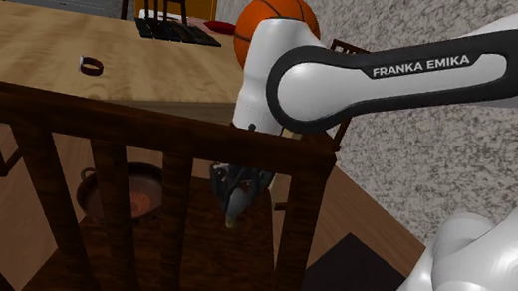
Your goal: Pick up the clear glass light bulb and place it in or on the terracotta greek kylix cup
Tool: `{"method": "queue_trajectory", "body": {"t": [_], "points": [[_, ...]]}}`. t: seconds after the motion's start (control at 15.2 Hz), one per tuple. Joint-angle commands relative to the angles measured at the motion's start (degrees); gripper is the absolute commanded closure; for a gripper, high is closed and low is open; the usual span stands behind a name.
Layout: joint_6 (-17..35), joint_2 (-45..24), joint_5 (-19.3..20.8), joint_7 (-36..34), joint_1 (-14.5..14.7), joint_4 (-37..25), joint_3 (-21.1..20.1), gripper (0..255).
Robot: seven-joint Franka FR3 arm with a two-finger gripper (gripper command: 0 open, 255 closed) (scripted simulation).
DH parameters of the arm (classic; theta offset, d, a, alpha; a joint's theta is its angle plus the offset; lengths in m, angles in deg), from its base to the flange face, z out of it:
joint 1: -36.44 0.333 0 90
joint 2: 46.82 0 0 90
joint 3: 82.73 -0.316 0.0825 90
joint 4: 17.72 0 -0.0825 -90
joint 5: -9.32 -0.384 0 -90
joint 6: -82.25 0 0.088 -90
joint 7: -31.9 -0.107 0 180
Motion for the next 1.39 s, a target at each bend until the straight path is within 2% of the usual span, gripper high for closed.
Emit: {"method": "queue_trajectory", "body": {"t": [0.0, 0.99, 1.32], "points": [[-1.7, 0.7, 0.1, -0.1, 0.0, -1.0, 0.2, 255], [-12.7, 2.3, 1.1, -1.5, -0.4, -10.5, 1.7, 255], [-12.5, -9.8, 4.4, -5.3, -1.2, -22.6, -1.1, 255]]}}
